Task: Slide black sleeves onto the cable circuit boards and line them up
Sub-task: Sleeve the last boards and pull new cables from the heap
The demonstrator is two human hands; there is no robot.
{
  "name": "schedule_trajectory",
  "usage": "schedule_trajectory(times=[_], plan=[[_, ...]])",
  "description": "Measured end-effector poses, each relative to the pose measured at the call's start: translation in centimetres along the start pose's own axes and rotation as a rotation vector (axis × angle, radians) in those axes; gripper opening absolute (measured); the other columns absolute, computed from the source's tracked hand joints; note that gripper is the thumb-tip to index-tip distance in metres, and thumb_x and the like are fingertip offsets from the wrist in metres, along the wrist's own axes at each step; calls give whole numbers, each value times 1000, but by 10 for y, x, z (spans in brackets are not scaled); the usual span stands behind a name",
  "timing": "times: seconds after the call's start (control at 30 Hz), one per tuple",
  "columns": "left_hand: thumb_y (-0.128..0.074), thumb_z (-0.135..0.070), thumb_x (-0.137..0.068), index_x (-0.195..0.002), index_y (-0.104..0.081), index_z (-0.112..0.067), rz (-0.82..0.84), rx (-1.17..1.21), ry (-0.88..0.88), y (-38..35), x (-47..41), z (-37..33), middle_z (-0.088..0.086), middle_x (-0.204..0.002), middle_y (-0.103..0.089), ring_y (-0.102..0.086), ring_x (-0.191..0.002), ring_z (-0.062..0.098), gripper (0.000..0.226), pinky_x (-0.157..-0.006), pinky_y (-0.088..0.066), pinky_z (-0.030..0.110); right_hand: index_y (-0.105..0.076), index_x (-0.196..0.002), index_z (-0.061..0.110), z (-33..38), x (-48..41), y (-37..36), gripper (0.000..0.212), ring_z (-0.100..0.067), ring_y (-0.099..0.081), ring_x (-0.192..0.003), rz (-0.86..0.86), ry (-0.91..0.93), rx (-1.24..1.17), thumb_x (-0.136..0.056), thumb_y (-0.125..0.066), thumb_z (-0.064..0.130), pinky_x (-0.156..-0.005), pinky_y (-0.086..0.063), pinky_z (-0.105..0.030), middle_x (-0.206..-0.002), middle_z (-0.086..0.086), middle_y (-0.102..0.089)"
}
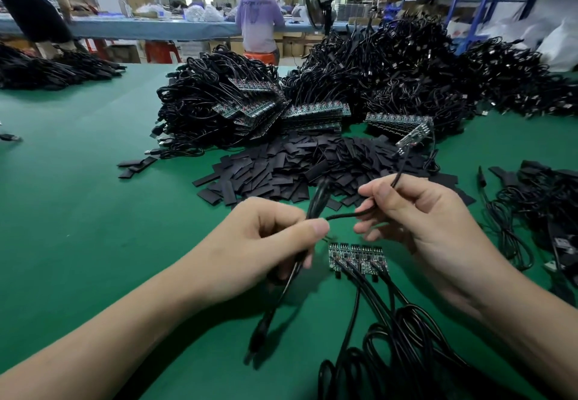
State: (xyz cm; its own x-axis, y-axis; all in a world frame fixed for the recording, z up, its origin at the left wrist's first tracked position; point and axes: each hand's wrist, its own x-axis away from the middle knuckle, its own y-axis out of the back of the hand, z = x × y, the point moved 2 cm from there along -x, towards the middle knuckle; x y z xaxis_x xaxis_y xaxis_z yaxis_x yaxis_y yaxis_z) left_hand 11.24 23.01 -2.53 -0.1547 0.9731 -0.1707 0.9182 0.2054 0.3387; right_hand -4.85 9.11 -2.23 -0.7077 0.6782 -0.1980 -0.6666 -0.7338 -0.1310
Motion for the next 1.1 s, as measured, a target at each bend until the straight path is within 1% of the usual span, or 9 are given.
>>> schedule_trajectory(times=[0.1,0.17,0.23,0.3,0.4,0.57,0.83,0.97,1.1], plan=[[-53,-58,-94,-64,-66,-16,24,-270,-84,-4,1,3,-2,-49,-53,-46,-45,9,54,-47,-36,24,-82,-89,24,0,-2,2,28,-16,-75,-78,-47,8,29,-89,-59,40,-64,-58,-21,-85,-8,-77],[-47,-61,-96,-70,-70,-19,-109,-368,-110,2,-2,8,-8,-55,-57,-47,-48,3,55,-50,-35,20,-81,-86,22,1,-3,7,34,-20,-76,-83,-83,20,6,-95,-52,38,-65,-59,-23,-89,-10,-78],[-51,-53,-97,-82,-74,-28,-307,-559,-122,16,-6,13,-12,-68,-65,-56,-58,3,37,-58,-40,18,-75,-84,17,1,-4,10,35,-23,-76,-82,-106,21,-32,-98,-49,35,-65,-60,-25,-88,-11,-77],[-60,-41,-96,-96,-72,-32,-395,-788,-75,29,-8,17,-16,-84,-64,-58,-77,5,15,-72,-50,29,-70,-82,16,-1,-5,11,34,-23,-73,-69,-85,-20,-62,-100,-48,34,-62,-59,-27,-76,-9,-73],[-66,-46,-92,-109,-69,-36,-331,-969,48,37,-7,25,-19,-98,-57,-58,-95,11,20,-79,-51,32,-65,-72,18,-6,-4,9,40,-17,-46,-44,24,-128,-42,-101,-49,41,-53,-51,-29,-52,-2,-46],[-65,-53,-91,-107,-73,-39,-329,-1122,69,38,-8,24,-17,-97,-58,-55,-101,10,22,-68,-37,27,-54,-64,21,-3,-2,4,46,-13,-31,-46,98,-28,220,-95,-52,55,-47,-42,-23,-52,7,-32],[-65,-42,-95,-95,-76,-34,-373,-1076,-33,40,-8,23,-16,-93,-63,-58,-93,12,14,-65,-39,28,-55,-78,20,-2,6,-1,47,-30,-51,-55,175,189,632,-100,-39,58,-60,-48,-44,-56,-8,-49],[-61,-34,-97,-89,-69,-29,-432,-736,-95,33,-8,18,-19,-69,-64,-61,-67,6,13,-66,-50,30,-57,-84,22,-6,8,-3,40,-21,-50,-53,154,226,751,-104,-40,51,-60,-46,-38,-57,-5,-54],[-49,-25,-105,-100,-68,-25,-327,-466,-73,18,-8,16,-30,-83,-63,-58,-80,-6,19,-69,-39,10,-48,-84,25,-5,6,-3,44,-23,-47,-56,97,187,819,-93,-38,66,-63,-45,-46,-63,-11,-51]])
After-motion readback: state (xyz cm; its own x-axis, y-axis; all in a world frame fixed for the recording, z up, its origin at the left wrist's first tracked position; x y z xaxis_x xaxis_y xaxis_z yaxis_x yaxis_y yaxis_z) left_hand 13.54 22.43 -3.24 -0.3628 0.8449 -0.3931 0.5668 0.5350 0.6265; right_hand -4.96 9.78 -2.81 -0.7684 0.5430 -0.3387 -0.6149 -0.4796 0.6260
